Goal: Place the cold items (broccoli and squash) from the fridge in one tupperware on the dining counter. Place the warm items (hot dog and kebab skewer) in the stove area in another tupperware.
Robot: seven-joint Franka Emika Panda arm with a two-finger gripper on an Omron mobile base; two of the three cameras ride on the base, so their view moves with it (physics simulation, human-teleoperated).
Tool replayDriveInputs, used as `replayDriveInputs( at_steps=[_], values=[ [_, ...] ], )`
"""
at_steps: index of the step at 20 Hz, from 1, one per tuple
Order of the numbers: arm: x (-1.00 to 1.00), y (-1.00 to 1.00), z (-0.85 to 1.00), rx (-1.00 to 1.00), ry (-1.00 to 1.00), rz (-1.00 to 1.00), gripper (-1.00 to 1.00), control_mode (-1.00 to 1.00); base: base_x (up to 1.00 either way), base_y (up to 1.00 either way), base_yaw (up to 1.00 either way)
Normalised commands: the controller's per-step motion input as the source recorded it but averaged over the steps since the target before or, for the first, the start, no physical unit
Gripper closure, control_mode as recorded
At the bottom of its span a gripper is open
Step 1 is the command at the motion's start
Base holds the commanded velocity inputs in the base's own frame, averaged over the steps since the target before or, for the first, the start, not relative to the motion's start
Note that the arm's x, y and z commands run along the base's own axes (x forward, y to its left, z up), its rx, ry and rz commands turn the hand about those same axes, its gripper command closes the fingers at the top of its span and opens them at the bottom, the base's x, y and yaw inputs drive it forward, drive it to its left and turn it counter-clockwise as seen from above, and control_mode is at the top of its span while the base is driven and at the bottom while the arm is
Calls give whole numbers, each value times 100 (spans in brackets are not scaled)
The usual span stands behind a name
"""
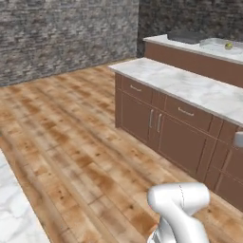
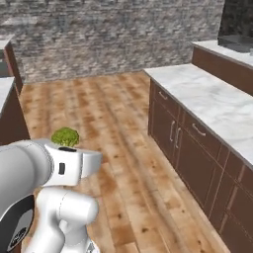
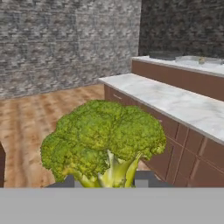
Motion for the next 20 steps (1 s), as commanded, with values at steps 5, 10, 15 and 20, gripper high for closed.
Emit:
replayDriveInputs(
  at_steps=[5,10,15,20],
  values=[
    [0,0,0,0,0,0,100,100,100,-45,29],
    [0,0,0,0,0,0,100,100,100,-2,26],
    [0,0,0,0,0,0,100,100,100,30,5],
    [0,0,0,0,0,0,100,100,100,63,-2]
  ],
)
